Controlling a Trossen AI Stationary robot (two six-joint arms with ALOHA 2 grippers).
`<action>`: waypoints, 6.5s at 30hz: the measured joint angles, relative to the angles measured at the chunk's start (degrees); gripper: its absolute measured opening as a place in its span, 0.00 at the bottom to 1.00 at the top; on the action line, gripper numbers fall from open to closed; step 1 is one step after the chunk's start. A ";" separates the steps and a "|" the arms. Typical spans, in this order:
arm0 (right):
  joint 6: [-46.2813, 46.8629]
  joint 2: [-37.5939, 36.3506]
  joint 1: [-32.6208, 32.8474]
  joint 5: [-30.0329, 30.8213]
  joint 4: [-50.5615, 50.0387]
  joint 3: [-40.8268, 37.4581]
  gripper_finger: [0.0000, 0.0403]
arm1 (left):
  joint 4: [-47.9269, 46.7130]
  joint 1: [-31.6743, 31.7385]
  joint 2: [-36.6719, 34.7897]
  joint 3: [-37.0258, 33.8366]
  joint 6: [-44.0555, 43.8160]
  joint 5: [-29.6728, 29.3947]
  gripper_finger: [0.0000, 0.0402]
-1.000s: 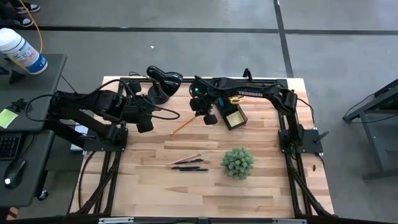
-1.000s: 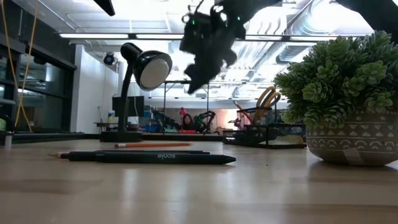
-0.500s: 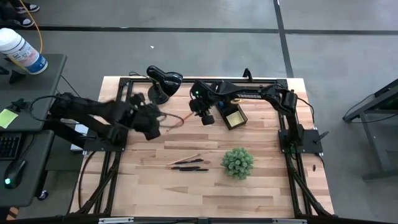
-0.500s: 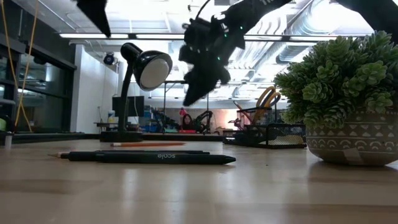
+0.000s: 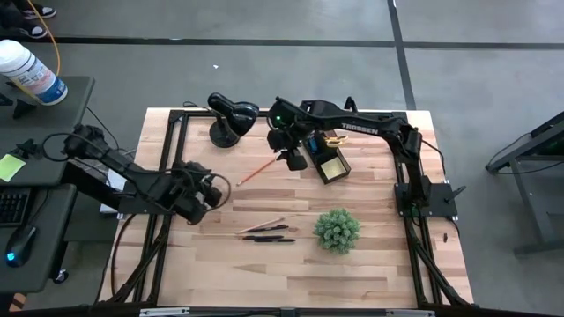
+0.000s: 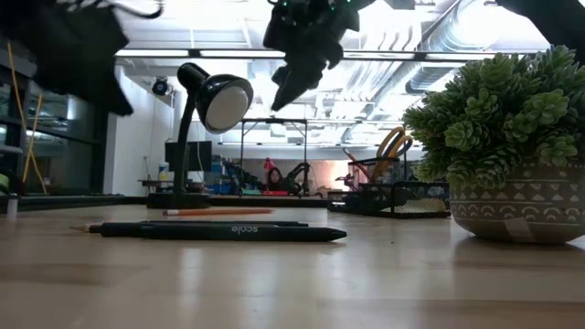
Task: Pick and place office supplies into organizer
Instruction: Put the orange pencil into the desk organizer
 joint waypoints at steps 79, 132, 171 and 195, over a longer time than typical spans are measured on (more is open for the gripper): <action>10.59 0.06 0.07 -4.41 6.02 6.70 0.32 | 66.78 14.45 21.22 -20.96 40.84 15.21 0.21; 9.80 0.07 0.08 -2.97 6.18 6.70 0.32 | 70.12 19.34 24.48 -21.00 40.90 25.16 0.01; 14.19 -8.57 -17.42 0.95 -5.59 6.68 0.32 | 74.99 19.21 6.38 -20.98 50.88 20.37 0.00; 15.11 -8.59 -23.41 -30.78 -9.88 6.68 0.32 | 109.01 19.21 5.16 -20.91 66.19 18.18 0.00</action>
